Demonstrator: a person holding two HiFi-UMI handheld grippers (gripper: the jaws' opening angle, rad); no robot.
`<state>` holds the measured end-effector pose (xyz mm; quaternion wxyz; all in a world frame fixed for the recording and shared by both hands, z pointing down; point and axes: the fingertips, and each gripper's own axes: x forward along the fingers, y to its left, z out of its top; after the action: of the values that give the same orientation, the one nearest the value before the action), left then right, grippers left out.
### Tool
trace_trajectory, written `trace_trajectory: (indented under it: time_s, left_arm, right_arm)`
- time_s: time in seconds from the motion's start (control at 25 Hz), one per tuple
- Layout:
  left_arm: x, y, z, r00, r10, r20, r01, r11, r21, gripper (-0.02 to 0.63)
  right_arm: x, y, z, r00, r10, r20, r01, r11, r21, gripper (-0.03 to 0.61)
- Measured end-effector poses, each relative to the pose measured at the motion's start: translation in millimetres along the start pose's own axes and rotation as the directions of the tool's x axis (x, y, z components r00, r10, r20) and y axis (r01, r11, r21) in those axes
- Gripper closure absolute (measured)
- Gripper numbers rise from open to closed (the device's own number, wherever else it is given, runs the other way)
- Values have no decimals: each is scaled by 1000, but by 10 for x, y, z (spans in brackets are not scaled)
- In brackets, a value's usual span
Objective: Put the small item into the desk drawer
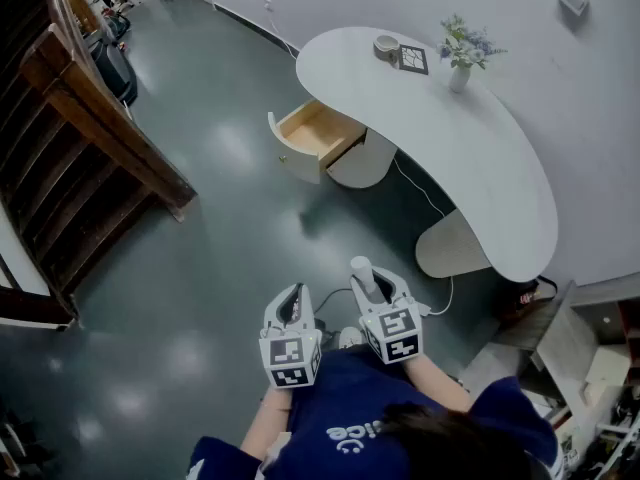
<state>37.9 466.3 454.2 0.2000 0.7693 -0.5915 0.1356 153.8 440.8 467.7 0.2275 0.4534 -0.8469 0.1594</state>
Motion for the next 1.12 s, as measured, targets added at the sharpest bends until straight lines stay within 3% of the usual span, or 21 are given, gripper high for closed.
trace_trajectory:
  time_s: [0.2,0.4,0.68,1.12]
  left_arm:
    - [101,284,88,1000,-21,-11,21,1000,-5,609]
    - [338,578,293,998,-61,2,61,998,9,609]
    - [625,957,467,992,-126,-3,126,991,40,609]
    - [865,1091,581,985,-175,-2,175,984,43,609]
  right_arm:
    - [190,94,128,999,-31,-18,31,1000,-3,440]
    - [500,149,299,999,-48,-9,48,997,63,437]
    - [827,171,520,992,-125,-5,125,988,85,437]
    - [949,26,592,980,-199,-26,201,975,97,437]
